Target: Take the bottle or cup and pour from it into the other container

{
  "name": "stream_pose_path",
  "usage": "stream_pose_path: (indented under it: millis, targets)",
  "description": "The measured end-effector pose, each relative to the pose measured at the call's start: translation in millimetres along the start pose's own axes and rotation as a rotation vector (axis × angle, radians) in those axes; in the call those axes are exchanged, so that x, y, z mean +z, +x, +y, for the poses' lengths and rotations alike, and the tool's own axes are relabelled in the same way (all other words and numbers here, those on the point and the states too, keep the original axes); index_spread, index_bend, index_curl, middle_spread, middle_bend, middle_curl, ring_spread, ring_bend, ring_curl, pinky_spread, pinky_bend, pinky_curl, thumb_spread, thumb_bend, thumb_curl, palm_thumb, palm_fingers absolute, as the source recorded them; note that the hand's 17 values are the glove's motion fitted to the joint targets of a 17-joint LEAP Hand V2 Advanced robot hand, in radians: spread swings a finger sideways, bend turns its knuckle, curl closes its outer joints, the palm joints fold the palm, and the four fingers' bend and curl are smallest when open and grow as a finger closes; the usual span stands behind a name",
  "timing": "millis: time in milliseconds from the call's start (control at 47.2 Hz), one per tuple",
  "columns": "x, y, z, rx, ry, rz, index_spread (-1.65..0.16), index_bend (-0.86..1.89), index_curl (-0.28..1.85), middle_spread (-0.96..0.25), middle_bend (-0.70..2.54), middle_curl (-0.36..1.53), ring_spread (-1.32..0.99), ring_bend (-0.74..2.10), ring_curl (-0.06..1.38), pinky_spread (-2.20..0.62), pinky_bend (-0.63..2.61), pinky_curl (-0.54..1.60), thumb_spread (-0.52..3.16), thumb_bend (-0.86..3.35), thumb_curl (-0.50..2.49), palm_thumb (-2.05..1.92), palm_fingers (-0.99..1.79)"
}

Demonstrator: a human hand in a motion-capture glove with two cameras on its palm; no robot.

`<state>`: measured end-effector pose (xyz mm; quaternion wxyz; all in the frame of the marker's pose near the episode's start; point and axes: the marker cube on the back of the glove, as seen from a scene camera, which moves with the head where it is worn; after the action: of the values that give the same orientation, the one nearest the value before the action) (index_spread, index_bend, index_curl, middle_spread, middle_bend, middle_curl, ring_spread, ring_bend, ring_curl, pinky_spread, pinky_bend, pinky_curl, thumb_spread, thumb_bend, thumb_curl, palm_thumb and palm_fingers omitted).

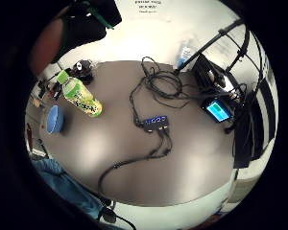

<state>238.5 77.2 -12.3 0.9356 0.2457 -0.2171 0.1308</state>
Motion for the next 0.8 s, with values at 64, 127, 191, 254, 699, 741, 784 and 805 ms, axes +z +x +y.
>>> stream_pose_path:
  millis: [64,127,191,254,699,741,784,805]
  targets:
    - [7.7,6.7,2.4,0.012,0.039,-0.055,-0.32,0.11,0.23,0.03,0.18,0.30,0.08,0.41,0.30,0.25,0.53,0.36,0.99,-0.03,0.46,0.66,0.31]
    - [16.5,12.6,3.3,0.024,0.074,-0.119,-0.32,0.10,0.23,0.03,0.18,0.30,0.08,0.42,0.31,0.25,0.54,0.36,0.99,-0.03,0.45,0.65,0.28]
    - [26.0,18.0,2.4,0.040,0.100,-0.197,-0.32,0.10,0.22,0.03,0.18,0.30,0.08,0.42,0.31,0.26,0.55,0.36,0.98,-0.04,0.45,0.64,0.27]
    - [36.6,22.8,1.3,0.060,0.108,-0.291,-0.31,0.11,0.21,0.03,0.18,0.30,0.09,0.43,0.31,0.26,0.56,0.36,0.98,-0.04,0.44,0.63,0.26]
    - [135.0,32.4,-5.1,0.148,0.007,-0.552,-0.31,0.11,0.20,0.08,0.17,0.29,0.12,0.47,0.31,0.28,0.61,0.37,0.92,-0.03,0.42,0.63,0.15]
    - [143.8,29.9,-7.5,0.151,-0.005,-0.574,-0.31,0.12,0.20,0.09,0.17,0.28,0.12,0.47,0.31,0.28,0.62,0.37,0.92,-0.03,0.42,0.63,0.15]
    - [152.2,27.2,-10.5,0.154,-0.022,-0.596,-0.31,0.12,0.20,0.09,0.18,0.28,0.12,0.48,0.31,0.28,0.62,0.37,0.92,-0.03,0.42,0.63,0.15]
    - [156.5,25.7,-12.2,0.155,-0.032,-0.606,-0.31,0.12,0.20,0.09,0.18,0.28,0.13,0.48,0.31,0.28,0.62,0.37,0.91,-0.03,0.42,0.63,0.14]
